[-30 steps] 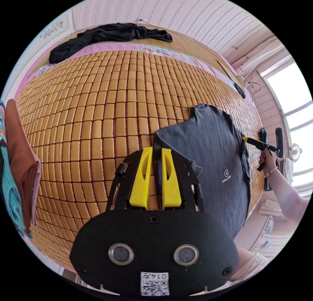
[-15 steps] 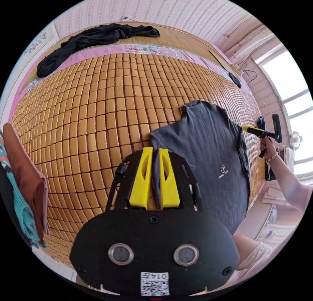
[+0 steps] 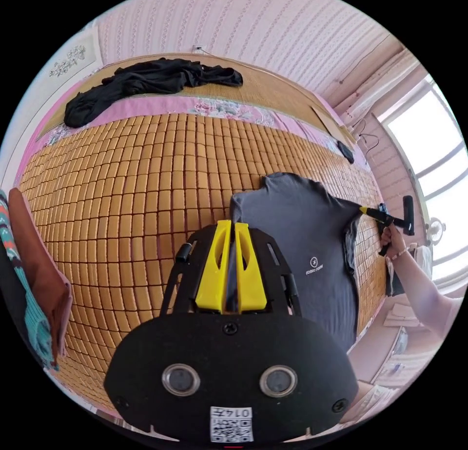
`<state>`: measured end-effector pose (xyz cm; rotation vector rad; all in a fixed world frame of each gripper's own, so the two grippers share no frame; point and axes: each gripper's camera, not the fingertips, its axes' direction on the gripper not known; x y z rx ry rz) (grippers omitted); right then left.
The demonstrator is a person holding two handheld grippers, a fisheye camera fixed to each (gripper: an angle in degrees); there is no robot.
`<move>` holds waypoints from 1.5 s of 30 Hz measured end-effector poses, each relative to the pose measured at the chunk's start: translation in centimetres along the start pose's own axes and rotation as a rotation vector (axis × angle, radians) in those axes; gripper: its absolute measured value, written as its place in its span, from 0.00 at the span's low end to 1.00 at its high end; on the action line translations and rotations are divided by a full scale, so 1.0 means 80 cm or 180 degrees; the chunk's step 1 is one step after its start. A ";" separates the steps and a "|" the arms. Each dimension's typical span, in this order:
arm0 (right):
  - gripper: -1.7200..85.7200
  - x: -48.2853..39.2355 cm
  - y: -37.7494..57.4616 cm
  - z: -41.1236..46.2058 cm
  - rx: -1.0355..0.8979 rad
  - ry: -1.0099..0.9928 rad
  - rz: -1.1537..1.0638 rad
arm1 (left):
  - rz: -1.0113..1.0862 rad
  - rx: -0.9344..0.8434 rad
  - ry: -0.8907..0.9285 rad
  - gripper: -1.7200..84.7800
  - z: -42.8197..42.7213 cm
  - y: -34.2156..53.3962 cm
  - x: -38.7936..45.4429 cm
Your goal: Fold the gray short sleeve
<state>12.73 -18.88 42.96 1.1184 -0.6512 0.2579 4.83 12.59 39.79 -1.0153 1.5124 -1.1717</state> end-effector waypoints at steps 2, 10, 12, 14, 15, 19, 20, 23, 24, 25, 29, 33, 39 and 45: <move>0.02 0.003 -0.001 -0.014 0.0103 -0.0225 0.0035 | -0.0096 0.0223 0.0219 0.01 -0.018 0.002 0.002; 0.02 -0.050 0.128 -0.103 -0.0002 -0.0802 -0.0415 | 0.0352 0.0476 0.0693 0.01 -0.136 0.124 0.041; 0.02 -0.053 0.176 -0.108 -0.0205 -0.0770 -0.0371 | 0.0340 0.0304 0.0708 0.01 -0.148 0.173 0.041; 0.03 -0.047 0.224 -0.097 -0.0479 -0.0592 -0.0228 | 0.0251 0.0024 0.0577 0.01 -0.143 0.223 0.038; 0.03 -0.035 0.254 -0.079 -0.0672 -0.0470 -0.0048 | 0.0127 -0.0144 0.0474 0.01 -0.131 0.255 0.033; 0.03 0.007 0.321 -0.015 -0.1004 -0.0365 0.0481 | -0.0282 -0.0668 0.0277 0.01 -0.063 0.322 0.019; 0.03 0.008 0.324 -0.011 -0.0997 -0.0377 0.0509 | -0.0307 -0.0699 0.0253 0.01 -0.057 0.326 0.018; 0.03 0.007 0.328 -0.011 -0.0952 -0.0296 0.0493 | -0.0321 -0.0629 0.0292 0.03 -0.049 0.337 0.015; 0.03 0.008 0.329 -0.013 -0.0984 -0.0253 0.0499 | -0.0337 -0.0623 0.0321 0.04 -0.050 0.339 0.014; 0.03 0.010 0.329 -0.016 -0.1026 -0.0242 0.0543 | -0.0365 -0.0649 0.0323 0.06 -0.053 0.340 0.014; 0.03 -0.009 0.317 -0.039 -0.1062 0.0136 0.0342 | -0.0330 -0.0560 -0.0019 0.06 -0.092 0.339 0.024; 0.05 -0.094 0.279 -0.040 -0.0862 0.0175 -0.0526 | 0.0189 -0.0560 0.0091 0.05 -0.109 0.316 0.091; 0.10 -0.149 0.234 0.053 -0.0778 -0.0089 -0.0638 | 0.0514 -0.0435 0.0316 0.10 -0.036 0.279 0.205; 0.03 -0.145 0.228 0.074 -0.0936 -0.0305 -0.0562 | 0.0625 -0.0581 0.0033 0.02 0.011 0.285 0.225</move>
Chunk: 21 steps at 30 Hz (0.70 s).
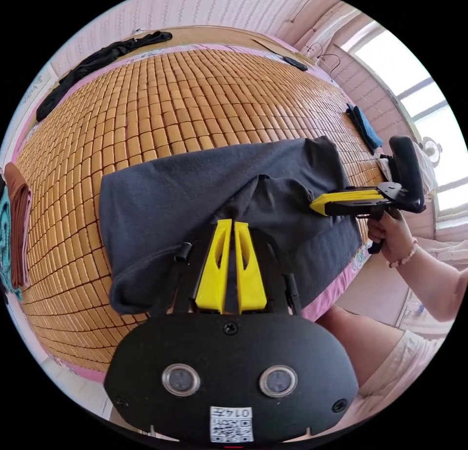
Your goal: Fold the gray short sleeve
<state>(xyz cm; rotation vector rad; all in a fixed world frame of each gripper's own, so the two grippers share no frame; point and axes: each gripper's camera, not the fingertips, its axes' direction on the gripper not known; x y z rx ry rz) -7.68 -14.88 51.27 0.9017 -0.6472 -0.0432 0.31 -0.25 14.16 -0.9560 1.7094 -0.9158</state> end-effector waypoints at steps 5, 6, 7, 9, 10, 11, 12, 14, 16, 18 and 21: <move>0.02 -0.012 0.023 -0.033 -0.0090 -0.0429 -0.0286 | 0.0167 -0.0021 0.0121 0.01 -0.041 0.034 0.009; 0.02 -0.019 0.030 -0.038 -0.0202 -0.0544 -0.0388 | 0.0200 -0.0028 0.0232 0.01 -0.054 0.049 0.013; 0.02 -0.027 0.038 -0.040 -0.0342 -0.0609 -0.0469 | 0.0234 -0.0042 0.0337 0.01 -0.065 0.067 0.019; 0.02 -0.039 0.051 -0.038 -0.0604 -0.0646 -0.0564 | 0.0220 -0.0181 0.0440 0.01 -0.068 0.093 0.027; 0.02 -0.044 0.061 -0.032 -0.0770 -0.0594 -0.0568 | 0.0186 -0.0294 0.0477 0.01 -0.064 0.111 0.032; 0.02 -0.047 0.066 -0.030 -0.0829 -0.0548 -0.0560 | 0.0159 -0.0369 0.0493 0.01 -0.059 0.119 0.034; 0.02 -0.050 0.076 -0.024 -0.0928 -0.0446 -0.0507 | 0.0073 -0.0544 0.0492 0.01 -0.049 0.136 0.036; 0.02 -0.052 0.089 -0.017 -0.1130 -0.0440 -0.0414 | -0.0016 -0.0741 0.0499 0.01 -0.038 0.157 0.040; 0.02 -0.059 0.099 -0.020 -0.1175 -0.0349 -0.0311 | -0.0068 -0.0846 0.0450 0.01 -0.036 0.173 0.044; 0.02 -0.070 0.097 -0.026 -0.1114 -0.0310 -0.0286 | -0.0080 -0.0834 0.0419 0.01 -0.041 0.176 0.046; 0.02 -0.098 0.081 -0.035 -0.0878 -0.0216 -0.0369 | -0.0055 -0.0632 0.0407 0.01 -0.053 0.163 0.047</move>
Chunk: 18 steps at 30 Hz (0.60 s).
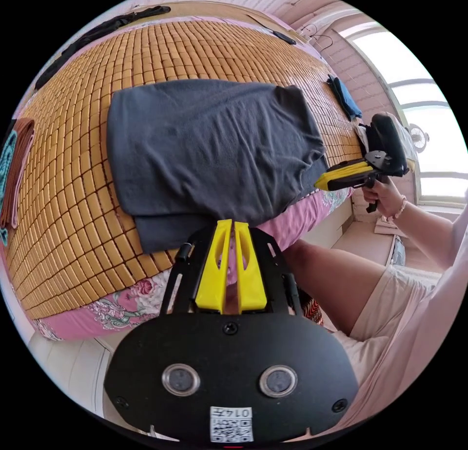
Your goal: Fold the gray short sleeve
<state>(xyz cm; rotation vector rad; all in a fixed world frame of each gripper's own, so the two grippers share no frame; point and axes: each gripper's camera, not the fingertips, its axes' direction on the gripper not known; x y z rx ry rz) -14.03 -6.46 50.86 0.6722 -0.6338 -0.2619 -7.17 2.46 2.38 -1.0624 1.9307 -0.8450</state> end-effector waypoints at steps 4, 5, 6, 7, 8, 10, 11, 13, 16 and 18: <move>0.02 -0.012 -0.022 0.008 0.0169 0.0468 0.0174 | 0.0046 0.0273 -0.0138 0.01 -0.001 -0.023 0.004; 0.01 -0.009 -0.022 0.015 0.0095 0.0546 0.0263 | 0.0037 0.0279 -0.0160 0.01 0.003 -0.025 0.004; 0.01 -0.003 -0.020 0.034 -0.0155 0.0654 0.0413 | 0.0019 0.0244 -0.0212 0.01 0.016 -0.026 0.004; 0.02 -0.006 -0.014 0.032 -0.0020 0.0499 0.0428 | -0.0012 0.0090 -0.0270 0.01 0.033 -0.024 0.004; 0.02 -0.007 -0.013 0.031 -0.0059 0.0484 0.0470 | -0.0034 -0.0013 -0.0299 0.01 0.041 -0.023 0.004; 0.02 -0.021 -0.015 0.013 -0.0131 0.0572 0.0509 | -0.0065 0.0128 -0.0215 0.01 0.033 -0.012 0.008; 0.02 -0.024 -0.016 0.001 -0.0020 0.0618 0.0509 | -0.0096 0.0146 -0.0168 0.01 0.028 -0.011 0.008; 0.02 -0.020 -0.025 -0.052 0.0569 0.0648 0.0566 | -0.0232 0.0487 -0.0088 0.01 -0.012 -0.014 -0.003; 0.02 -0.006 -0.058 -0.095 0.1149 0.0586 0.0550 | -0.0406 0.1079 -0.0238 0.01 -0.063 -0.037 -0.040; 0.02 -0.002 -0.085 -0.101 0.1219 0.0829 0.0595 | -0.0466 0.1260 -0.0447 0.01 -0.072 -0.064 -0.064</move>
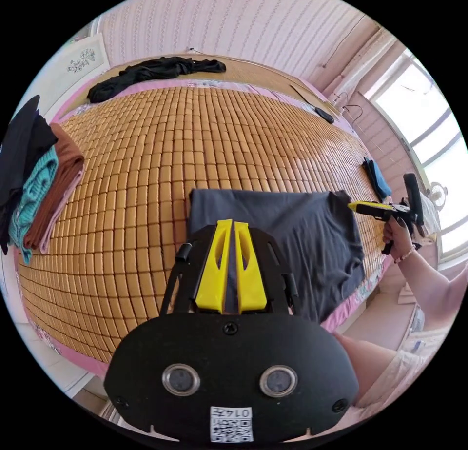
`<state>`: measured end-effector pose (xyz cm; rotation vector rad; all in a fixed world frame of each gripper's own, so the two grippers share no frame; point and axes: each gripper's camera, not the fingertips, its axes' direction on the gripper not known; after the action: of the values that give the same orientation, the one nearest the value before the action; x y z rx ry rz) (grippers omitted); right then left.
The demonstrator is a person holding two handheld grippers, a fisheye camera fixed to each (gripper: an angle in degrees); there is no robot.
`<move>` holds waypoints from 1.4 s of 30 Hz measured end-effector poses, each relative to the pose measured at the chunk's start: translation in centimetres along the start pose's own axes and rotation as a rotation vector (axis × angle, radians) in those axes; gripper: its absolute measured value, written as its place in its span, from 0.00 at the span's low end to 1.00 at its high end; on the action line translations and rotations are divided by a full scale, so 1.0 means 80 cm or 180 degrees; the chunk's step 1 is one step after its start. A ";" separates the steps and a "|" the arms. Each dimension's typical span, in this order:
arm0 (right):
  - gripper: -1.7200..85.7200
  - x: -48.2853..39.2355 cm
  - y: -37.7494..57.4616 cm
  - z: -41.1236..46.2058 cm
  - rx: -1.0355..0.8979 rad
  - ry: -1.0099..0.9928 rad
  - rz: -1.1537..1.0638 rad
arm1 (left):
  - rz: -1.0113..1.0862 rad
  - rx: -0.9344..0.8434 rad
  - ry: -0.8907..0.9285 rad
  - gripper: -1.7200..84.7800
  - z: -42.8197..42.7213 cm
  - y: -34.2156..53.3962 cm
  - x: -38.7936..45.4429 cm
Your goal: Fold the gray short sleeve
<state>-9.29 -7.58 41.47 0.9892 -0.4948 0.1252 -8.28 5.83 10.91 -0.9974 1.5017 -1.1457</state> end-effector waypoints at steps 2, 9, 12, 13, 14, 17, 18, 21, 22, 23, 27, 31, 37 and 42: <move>0.02 0.003 -0.020 0.015 -0.0052 0.0343 0.0059 | -0.0038 0.0148 -0.0223 0.01 0.014 -0.026 -0.014; 0.02 0.021 -0.030 0.033 -0.0029 0.0738 0.0531 | -0.0220 0.0094 -0.0369 0.01 0.070 -0.034 -0.030; 0.02 0.018 -0.026 0.014 0.0092 0.0575 0.0717 | -0.0393 0.0154 -0.0441 0.01 0.060 -0.029 -0.026; 0.02 0.010 -0.024 0.004 0.0225 0.0610 0.0656 | -0.0342 0.0229 -0.0488 0.01 0.053 -0.029 -0.020; 0.02 0.007 -0.024 0.001 0.0256 0.0640 0.0643 | -0.0303 0.0246 -0.0549 0.01 0.051 -0.029 -0.017; 0.02 0.020 -0.032 0.034 -0.0214 0.0706 0.0623 | -0.0292 0.0135 -0.0678 0.01 0.064 -0.025 -0.021; 0.02 0.025 -0.030 0.029 -0.0024 0.0640 0.0624 | -0.0377 0.0184 -0.0582 0.01 0.064 -0.022 -0.027; 0.02 0.029 -0.045 0.017 -0.0140 0.0569 0.0616 | -0.0551 0.0261 -0.0472 0.01 0.050 -0.021 -0.030; 0.02 0.016 -0.053 0.004 -0.0051 0.0688 0.0499 | -0.0516 0.0425 -0.0512 0.01 0.033 -0.017 -0.021; 0.02 0.006 -0.057 -0.002 0.0014 0.0737 0.0402 | -0.0442 0.0498 -0.0511 0.01 0.024 -0.014 -0.013; 0.02 -0.093 -0.126 0.036 -0.0343 0.0263 -0.0578 | 0.0383 0.0334 -0.0311 0.01 0.003 0.017 0.085; 0.01 -0.181 -0.177 0.132 -0.1026 0.0235 -0.1349 | 0.0971 -0.0268 0.0071 0.01 0.039 0.080 0.194; 0.01 -0.162 -0.219 0.167 -0.1451 0.0072 -0.1156 | 0.1070 -0.0804 0.0398 0.01 0.095 0.139 0.237; 0.01 -0.157 -0.237 0.189 -0.1328 0.0371 -0.1308 | 0.1161 -0.0815 0.0433 0.01 0.089 0.153 0.241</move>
<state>-19.50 -29.03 27.96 0.6509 -0.1899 -0.2789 -5.83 -11.19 -5.69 -0.7783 1.8838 -0.7867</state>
